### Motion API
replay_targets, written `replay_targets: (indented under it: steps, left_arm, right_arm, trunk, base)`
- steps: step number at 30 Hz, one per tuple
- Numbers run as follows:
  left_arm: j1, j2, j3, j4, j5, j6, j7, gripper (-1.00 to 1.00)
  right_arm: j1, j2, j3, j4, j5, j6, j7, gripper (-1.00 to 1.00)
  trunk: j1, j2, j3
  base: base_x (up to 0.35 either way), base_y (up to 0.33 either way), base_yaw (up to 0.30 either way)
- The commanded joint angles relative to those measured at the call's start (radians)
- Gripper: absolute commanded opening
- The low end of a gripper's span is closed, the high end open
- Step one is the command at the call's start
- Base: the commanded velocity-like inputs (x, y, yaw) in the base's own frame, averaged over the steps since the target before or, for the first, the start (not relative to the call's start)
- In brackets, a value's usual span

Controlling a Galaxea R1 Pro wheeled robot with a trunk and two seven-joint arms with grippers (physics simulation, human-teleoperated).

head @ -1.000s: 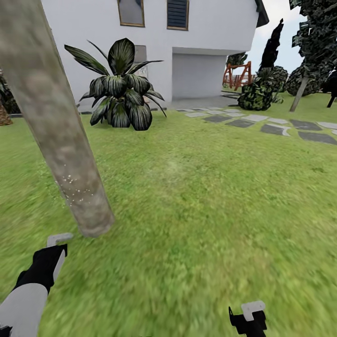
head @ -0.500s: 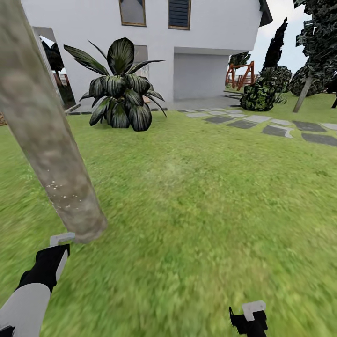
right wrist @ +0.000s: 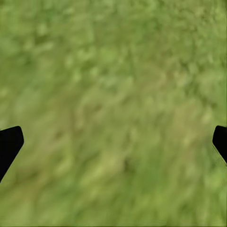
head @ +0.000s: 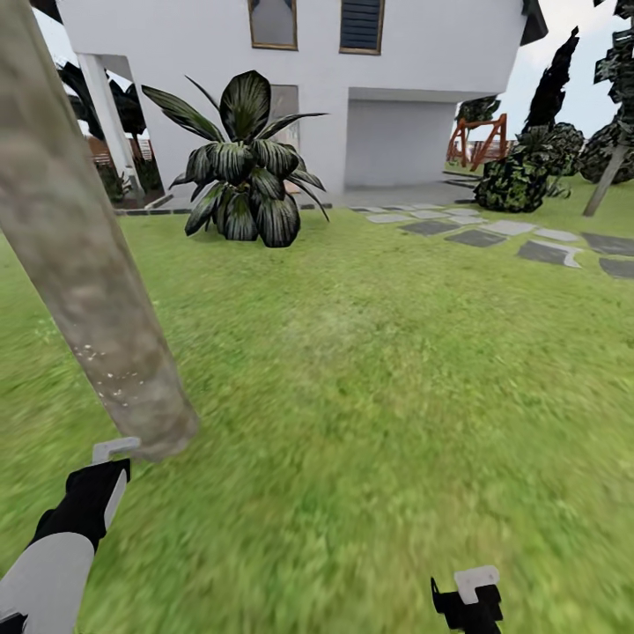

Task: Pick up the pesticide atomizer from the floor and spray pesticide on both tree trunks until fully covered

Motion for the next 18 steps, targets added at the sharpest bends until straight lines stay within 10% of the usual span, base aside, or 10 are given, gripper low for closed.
replay_targets:
  steps: [1,18]
  left_arm:
    - [0.0,0.0,0.0,0.0,-0.001,0.0,0.0,-1.0]
    - [0.0,0.0,0.0,-0.003,0.001,0.0,0.0,-1.0]
  right_arm:
    - [0.0,0.0,0.0,0.0,0.0,0.0,0.0,1.0]
    - [0.0,0.0,0.0,0.0,0.001,0.0,0.0,1.0]
  trunk:
    - [0.0,0.0,0.0]
    - [0.0,0.0,0.0]
  base:
    - [0.175,-0.227,0.276]
    - [0.167,-0.23,0.276]
